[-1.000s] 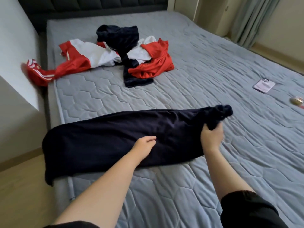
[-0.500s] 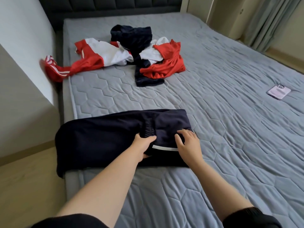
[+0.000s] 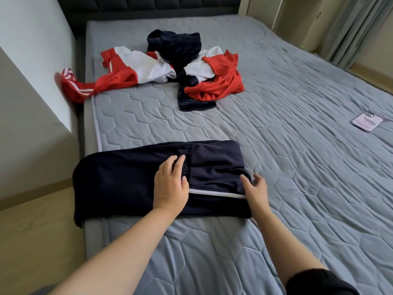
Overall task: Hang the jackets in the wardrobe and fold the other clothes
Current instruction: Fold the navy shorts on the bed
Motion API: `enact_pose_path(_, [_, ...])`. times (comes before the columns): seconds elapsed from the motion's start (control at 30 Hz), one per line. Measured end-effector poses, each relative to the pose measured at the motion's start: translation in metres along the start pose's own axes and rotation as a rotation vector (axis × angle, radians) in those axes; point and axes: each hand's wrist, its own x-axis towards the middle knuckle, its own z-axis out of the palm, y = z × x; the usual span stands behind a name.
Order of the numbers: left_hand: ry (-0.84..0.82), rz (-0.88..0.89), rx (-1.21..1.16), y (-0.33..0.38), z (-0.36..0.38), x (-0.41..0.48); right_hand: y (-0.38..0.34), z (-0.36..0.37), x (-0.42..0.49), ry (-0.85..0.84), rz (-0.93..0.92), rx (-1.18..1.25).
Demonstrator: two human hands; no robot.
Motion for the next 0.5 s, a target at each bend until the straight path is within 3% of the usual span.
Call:
enact_pose_path(0.07, [-0.116,0.032,0.039,-0.008,0.000,-0.005,-0.005,0.001,0.012,-0.091,0.101,-0.039])
enact_pose_path(0.17, [-0.516,-0.143,0.015,-0.018,0.008,-0.008,-0.022,0.005,0.028,-0.238,0.093,-0.098])
enact_pose_path(0.23, [-0.696,-0.235,-0.028,-0.024,0.012,-0.005,-0.033,0.006,0.032,-0.319,0.163,-0.028])
enact_pose_path(0.37, [-0.795,-0.243,-0.010,-0.028,0.013,0.001,-0.036,0.002,0.035,-0.413,0.369,0.128])
enact_pose_path(0.5, [-0.831,-0.300,-0.091,-0.016,0.012,0.006,-0.054,0.000,0.034,-0.358,0.318,0.296])
